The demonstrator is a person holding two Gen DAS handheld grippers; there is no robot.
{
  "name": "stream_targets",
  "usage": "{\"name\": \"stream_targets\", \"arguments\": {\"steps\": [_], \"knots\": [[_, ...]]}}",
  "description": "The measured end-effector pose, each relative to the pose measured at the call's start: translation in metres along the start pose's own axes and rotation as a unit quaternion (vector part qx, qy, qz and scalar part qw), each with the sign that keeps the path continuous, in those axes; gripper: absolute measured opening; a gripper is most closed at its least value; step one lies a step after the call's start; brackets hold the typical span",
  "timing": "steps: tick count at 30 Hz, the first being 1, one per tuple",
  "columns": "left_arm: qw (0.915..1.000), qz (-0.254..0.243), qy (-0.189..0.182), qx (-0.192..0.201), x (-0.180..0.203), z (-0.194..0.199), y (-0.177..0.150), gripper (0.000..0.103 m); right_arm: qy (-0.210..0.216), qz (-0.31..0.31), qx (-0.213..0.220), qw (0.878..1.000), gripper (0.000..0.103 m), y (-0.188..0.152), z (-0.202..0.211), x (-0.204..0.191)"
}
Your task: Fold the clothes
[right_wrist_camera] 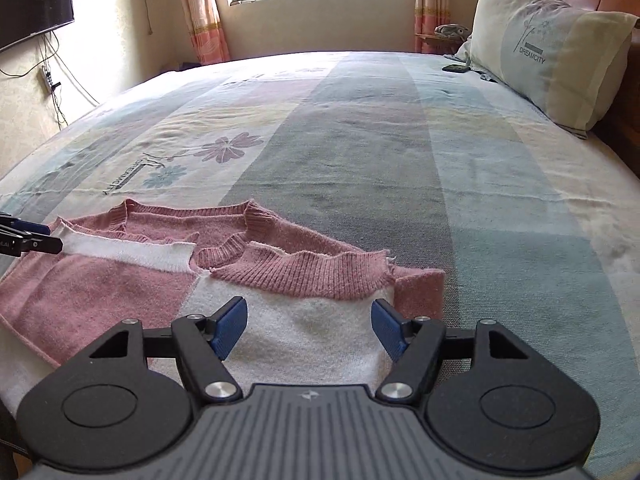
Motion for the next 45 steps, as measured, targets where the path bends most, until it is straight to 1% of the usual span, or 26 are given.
{"name": "stream_targets", "arguments": {"steps": [3, 6, 7, 9, 12, 16, 18, 22, 25, 28, 32, 34, 39, 42, 45], "knots": [[0.9999, 0.000, 0.006, -0.011, 0.000, -0.010, 0.000, 0.061, -0.008, -0.002, -0.009, 1.000, 0.074, -0.003, -0.011, 0.007], [0.9996, 0.005, 0.016, -0.022, -0.006, -0.020, -0.003, 0.061, -0.016, -0.005, -0.010, 1.000, 0.076, -0.003, -0.017, 0.012], [0.9996, 0.005, 0.017, -0.023, -0.006, -0.021, -0.003, 0.061, -0.021, -0.006, -0.012, 1.000, 0.077, -0.003, -0.018, 0.014], [0.9996, 0.005, 0.017, -0.023, -0.007, -0.019, -0.001, 0.061, -0.024, -0.010, -0.013, 1.000, 0.077, -0.003, -0.017, 0.015], [0.9996, -0.002, 0.025, -0.014, -0.004, -0.005, 0.002, 0.061, -0.024, -0.013, -0.006, 1.000, 0.077, -0.001, -0.011, 0.015], [0.9999, -0.008, 0.006, 0.013, 0.010, 0.023, 0.008, 0.061, -0.020, 0.008, 0.020, 1.000, 0.077, 0.006, 0.014, -0.002], [0.9997, -0.011, -0.004, 0.020, 0.020, 0.034, 0.007, 0.062, -0.014, 0.021, 0.032, 0.999, 0.078, 0.009, 0.026, -0.012], [0.9991, -0.023, -0.025, 0.025, 0.047, 0.048, -0.003, 0.067, 0.027, 0.029, 0.041, 0.998, 0.080, 0.006, 0.043, -0.037], [0.9988, -0.022, -0.040, 0.017, 0.061, 0.049, -0.013, 0.067, 0.049, 0.027, 0.029, 0.998, 0.081, -0.006, 0.042, -0.051], [0.9988, -0.012, -0.048, 0.002, 0.067, 0.044, -0.024, 0.067, 0.060, 0.019, 0.005, 0.998, 0.081, -0.023, 0.033, -0.058], [0.9983, -0.002, -0.055, -0.020, 0.072, 0.035, -0.038, 0.067, 0.062, 0.011, -0.020, 0.998, 0.081, -0.043, 0.026, -0.061], [0.9982, 0.003, -0.056, -0.022, 0.072, 0.033, -0.042, 0.068, 0.057, 0.005, -0.027, 0.998, 0.081, -0.049, 0.024, -0.058], [0.9973, 0.029, -0.065, -0.016, 0.066, 0.045, -0.043, 0.068, 0.052, -0.008, -0.023, 0.998, 0.082, -0.050, 0.029, -0.054], [0.9975, 0.035, -0.059, -0.016, 0.062, 0.048, -0.048, 0.069, 0.053, -0.007, -0.015, 0.998, 0.082, -0.047, 0.034, -0.057], [0.9971, 0.047, -0.055, -0.024, 0.057, 0.044, -0.054, 0.069, 0.049, -0.005, -0.016, 0.999, 0.084, -0.047, 0.032, -0.058]]}}
Point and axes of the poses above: each gripper's, at about its wrist camera, not at the fingertips, and z roughly against the way its jaws point, x to its right, y to its top, the point moved 5 cm from there along -z, roughly the way its jaws point, and after that the axes turned 8 degrees about y, right-handed, at the moved point
